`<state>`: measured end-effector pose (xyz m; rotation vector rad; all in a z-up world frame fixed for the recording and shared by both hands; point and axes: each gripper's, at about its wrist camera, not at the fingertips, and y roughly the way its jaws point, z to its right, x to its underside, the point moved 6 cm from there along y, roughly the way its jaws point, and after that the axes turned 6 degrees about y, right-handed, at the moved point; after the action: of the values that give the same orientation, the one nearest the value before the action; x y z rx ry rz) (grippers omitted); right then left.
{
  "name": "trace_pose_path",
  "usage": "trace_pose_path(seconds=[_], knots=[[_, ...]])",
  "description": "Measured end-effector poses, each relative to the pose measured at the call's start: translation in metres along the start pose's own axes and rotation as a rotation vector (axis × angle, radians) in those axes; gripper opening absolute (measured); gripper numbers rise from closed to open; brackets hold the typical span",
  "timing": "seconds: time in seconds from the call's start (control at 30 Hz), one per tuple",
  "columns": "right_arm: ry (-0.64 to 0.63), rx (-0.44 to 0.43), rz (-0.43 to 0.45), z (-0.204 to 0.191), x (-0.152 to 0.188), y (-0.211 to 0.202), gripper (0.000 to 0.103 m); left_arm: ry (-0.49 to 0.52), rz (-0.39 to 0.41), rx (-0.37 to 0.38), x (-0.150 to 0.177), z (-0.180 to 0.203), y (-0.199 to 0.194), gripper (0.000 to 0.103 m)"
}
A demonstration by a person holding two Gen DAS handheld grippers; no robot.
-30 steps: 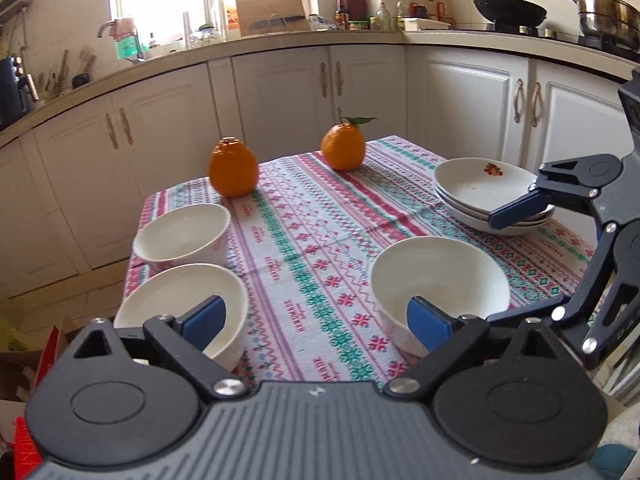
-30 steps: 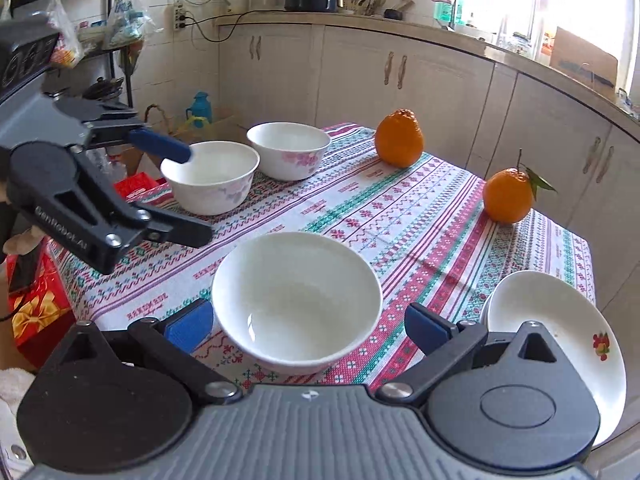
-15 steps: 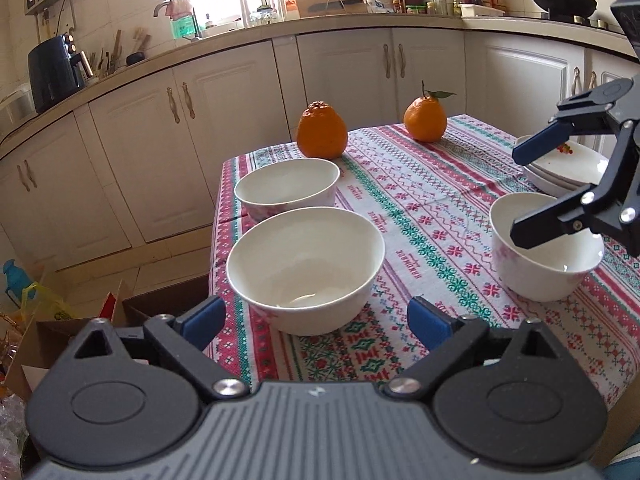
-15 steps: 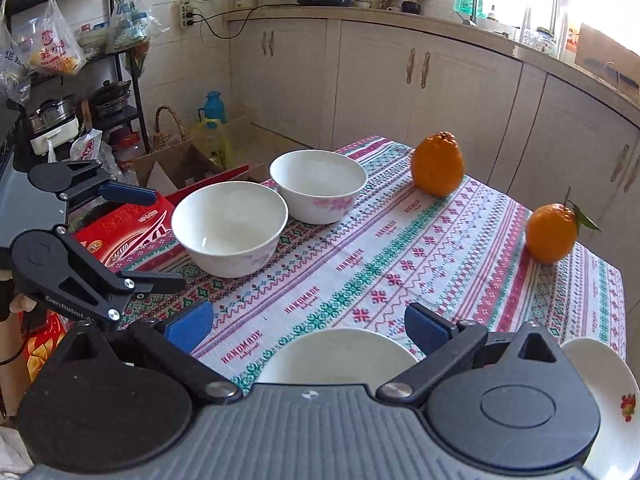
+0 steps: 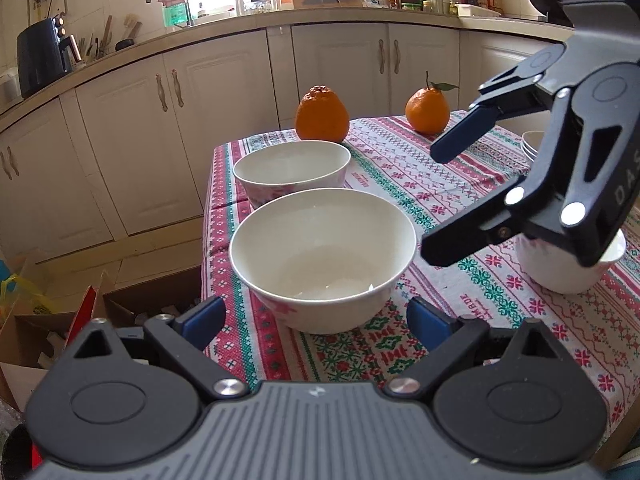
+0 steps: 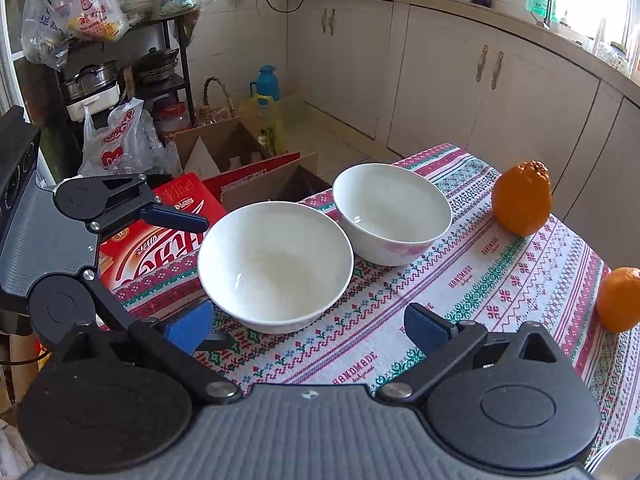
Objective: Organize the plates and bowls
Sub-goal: 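Lift the held bowl with the right gripper over another white bowl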
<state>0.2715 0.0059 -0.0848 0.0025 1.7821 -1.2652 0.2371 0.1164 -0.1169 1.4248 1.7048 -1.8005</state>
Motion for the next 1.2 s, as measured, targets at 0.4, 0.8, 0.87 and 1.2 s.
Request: trace_pose_path(seconds=[0.4,0.8,0.87,1.2], knots=[[0.078,-0.095,-0.055,0.016,-0.022,0.037,0.087,-0.006,0.014,0.042,-0.003,-0.002,0.010,0.089],[0.099,-0.143,-0.100,0.020,-0.031,0.060,0.066,-0.040,0.019,0.063,-0.004,-0.004,0.013,0.086],[0.100,-0.155,-0.103,0.019,-0.032,0.062,0.064,-0.039,0.017,0.062,-0.004,-0.004,0.012,0.085],[0.106,-0.184,-0.104,0.018,-0.034,0.062,0.060,-0.026,0.008,0.058,-0.006,-0.003,0.011,0.085]])
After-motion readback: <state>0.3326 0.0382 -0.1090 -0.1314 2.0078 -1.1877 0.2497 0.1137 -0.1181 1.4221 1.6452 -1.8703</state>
